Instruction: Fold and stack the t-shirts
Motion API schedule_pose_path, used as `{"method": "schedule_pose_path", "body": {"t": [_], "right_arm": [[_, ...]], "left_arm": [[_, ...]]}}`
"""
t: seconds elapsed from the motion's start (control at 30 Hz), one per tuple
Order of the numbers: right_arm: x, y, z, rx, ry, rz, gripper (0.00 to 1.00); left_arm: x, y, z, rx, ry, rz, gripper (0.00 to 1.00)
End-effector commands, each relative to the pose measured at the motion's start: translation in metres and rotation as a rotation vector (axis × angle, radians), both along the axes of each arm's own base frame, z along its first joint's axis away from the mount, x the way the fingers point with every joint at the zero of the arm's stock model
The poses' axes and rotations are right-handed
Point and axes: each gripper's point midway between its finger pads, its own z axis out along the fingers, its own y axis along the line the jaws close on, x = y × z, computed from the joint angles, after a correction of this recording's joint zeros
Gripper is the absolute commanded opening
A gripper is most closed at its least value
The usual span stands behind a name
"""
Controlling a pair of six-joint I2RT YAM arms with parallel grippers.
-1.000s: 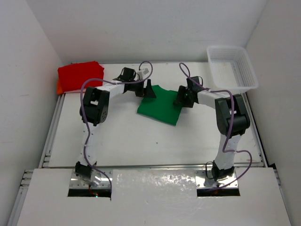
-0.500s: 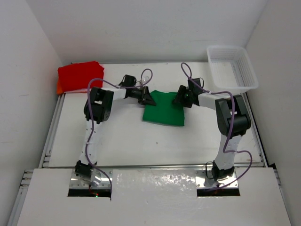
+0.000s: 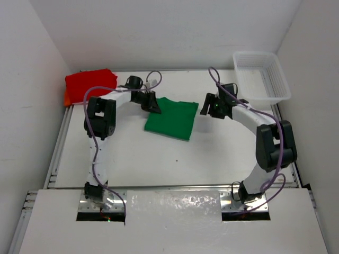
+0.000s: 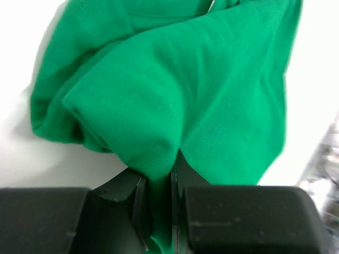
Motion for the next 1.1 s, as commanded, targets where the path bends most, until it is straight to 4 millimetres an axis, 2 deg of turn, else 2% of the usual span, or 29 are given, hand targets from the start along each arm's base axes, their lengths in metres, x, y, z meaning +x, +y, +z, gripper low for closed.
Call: {"method": "schedule_pose_path", "body": {"t": [0.0, 0.03, 0.1, 0.13, 0.17, 0.2, 0.27, 0.33, 0.43, 0.5, 0.57, 0.6, 0.63, 0.7, 0.73, 0.83, 0.87, 0.9, 0.97, 1.0, 1.03, 1.07], "right_arm": [[0.001, -0.014, 0.027, -0.072, -0.053, 0.023, 0.62], [0.000, -0.014, 0.027, -0.077, -0.052, 0.026, 0.62], [0.001, -0.014, 0.032, -0.073, -0.063, 0.029, 0.62], [0.002, -0.014, 0.033, -0.074, -0.066, 0.028, 0.62], [0.003, -0.014, 0.035, -0.074, -0.074, 0.024, 0.62], [0.004, -0.014, 0.036, -0.076, -0.074, 0.024, 0.62], [0.006, -0.014, 0.038, -0.077, -0.078, 0.024, 0.62], [0.007, -0.014, 0.041, -0.083, -0.081, 0.029, 0.62], [0.007, -0.016, 0.042, -0.096, -0.081, 0.032, 0.62], [0.006, -0.017, 0.043, -0.100, -0.078, 0.036, 0.62], [0.003, -0.018, 0.042, -0.104, -0.070, 0.038, 0.62], [0.001, -0.018, 0.041, -0.108, -0.066, 0.040, 0.62], [0.000, -0.019, 0.043, -0.110, -0.068, 0.040, 0.62], [-0.002, -0.020, 0.044, -0.115, -0.071, 0.041, 0.62], [-0.005, -0.022, 0.044, -0.121, -0.067, 0.039, 0.62], [-0.009, -0.023, 0.042, -0.128, -0.061, 0.040, 0.62], [-0.009, -0.024, 0.044, -0.128, -0.066, 0.037, 0.62], [-0.011, -0.024, 0.043, -0.131, -0.062, 0.038, 0.62], [-0.013, -0.025, 0.042, -0.136, -0.055, 0.038, 0.62], [-0.014, -0.026, 0.043, -0.141, -0.051, 0.040, 0.62], [-0.014, -0.026, 0.043, -0.142, -0.052, 0.042, 0.62], [-0.014, -0.027, 0.042, -0.152, -0.049, 0.043, 0.62]], "left_arm": [[0.038, 0.051, 0.061, 0.221, -0.247, -0.016, 0.00], [0.036, 0.061, 0.064, 0.266, -0.231, -0.024, 0.00], [0.051, 0.080, 0.069, 0.369, -0.286, -0.029, 0.00], [0.061, 0.087, 0.090, 0.396, -0.324, -0.019, 0.00], [0.071, 0.102, 0.089, 0.441, -0.337, -0.005, 0.00], [0.085, 0.108, 0.113, 0.458, -0.398, 0.018, 0.00], [0.094, 0.130, 0.119, 0.528, -0.413, 0.049, 0.00], [0.104, 0.145, 0.137, 0.573, -0.467, 0.088, 0.00], [0.111, 0.151, 0.167, 0.604, -0.552, 0.120, 0.00], [0.117, 0.160, 0.194, 0.646, -0.628, 0.154, 0.00], [0.121, 0.172, 0.213, 0.670, -0.670, 0.186, 0.00], [0.124, 0.176, 0.229, 0.671, -0.705, 0.206, 0.00], [0.125, 0.188, 0.238, 0.679, -0.722, 0.229, 0.00], [0.124, 0.206, 0.261, 0.678, -0.768, 0.262, 0.00], [0.119, 0.200, 0.277, 0.633, -0.810, 0.237, 0.00], [0.114, 0.225, 0.299, 0.561, -0.864, 0.247, 0.00], [0.113, 0.229, 0.301, 0.538, -0.873, 0.241, 0.00], [0.117, 0.250, 0.305, 0.539, -0.888, 0.279, 0.00], [0.123, 0.270, 0.295, 0.512, -0.880, 0.292, 0.00], [0.125, 0.298, 0.294, 0.508, -0.874, 0.345, 0.00], [0.130, 0.307, 0.277, 0.477, -0.852, 0.339, 0.00], [0.133, 0.319, 0.274, 0.477, -0.849, 0.350, 0.00]]}}
